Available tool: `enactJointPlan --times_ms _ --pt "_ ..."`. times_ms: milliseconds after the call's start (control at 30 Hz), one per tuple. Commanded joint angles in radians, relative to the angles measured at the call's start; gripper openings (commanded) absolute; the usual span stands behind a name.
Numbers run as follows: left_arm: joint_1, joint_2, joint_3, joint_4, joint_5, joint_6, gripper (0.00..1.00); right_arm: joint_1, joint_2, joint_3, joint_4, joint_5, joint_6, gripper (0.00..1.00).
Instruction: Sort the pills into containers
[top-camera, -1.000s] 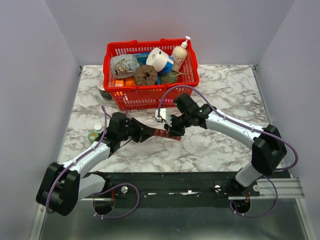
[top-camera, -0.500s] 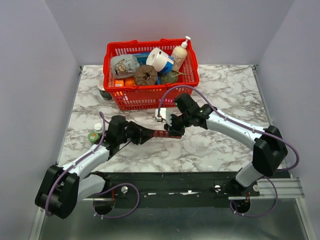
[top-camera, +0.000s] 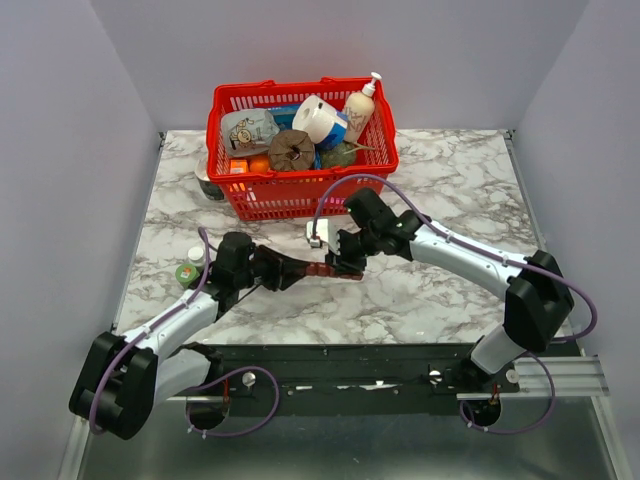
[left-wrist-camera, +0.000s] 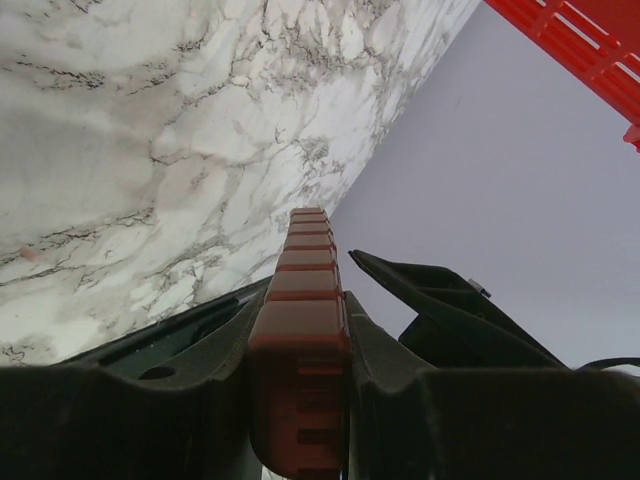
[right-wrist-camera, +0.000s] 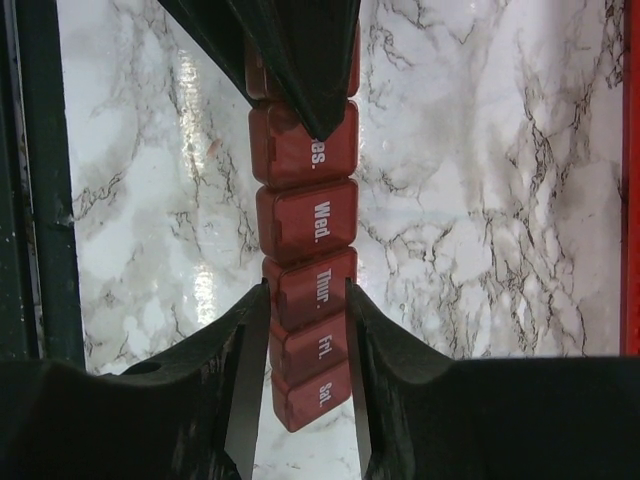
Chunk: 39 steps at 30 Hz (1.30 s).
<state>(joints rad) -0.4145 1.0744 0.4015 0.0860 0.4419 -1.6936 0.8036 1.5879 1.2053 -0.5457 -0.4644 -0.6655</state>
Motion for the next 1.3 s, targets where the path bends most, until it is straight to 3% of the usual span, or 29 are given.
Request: enactJointPlan --times_ms 0,100,133,433,900,1267 --pt "-0.006 -0.024 -0.010 0.012 0.021 -0.032 0.00 0.009 0.023 0.014 0.015 0.003 -0.017 0.41" --pt "-0.006 -0.030 -0.015 0.021 0.024 -0.034 0.00 0.011 0.024 0.007 0.021 0.026 -0.023 0.31" --pt "-0.006 -0.033 -0.019 0.023 0.026 -0.032 0.00 0.012 0.018 0.004 0.026 0.036 -0.020 0.24" --pt "-0.006 -0.025 -0.046 0.063 0.066 -0.038 0.00 0.011 -0.037 -0.036 0.159 0.193 0.009 0.03" --pt "-0.006 -0.016 -0.061 0.077 0.113 -0.011 0.00 0.011 -0.057 -0.061 0.325 0.406 0.004 0.01" --pt "0.000 -0.010 -0.098 0.066 0.123 0.025 0.00 -0.003 -0.083 -0.061 0.340 0.397 0.015 0.01"
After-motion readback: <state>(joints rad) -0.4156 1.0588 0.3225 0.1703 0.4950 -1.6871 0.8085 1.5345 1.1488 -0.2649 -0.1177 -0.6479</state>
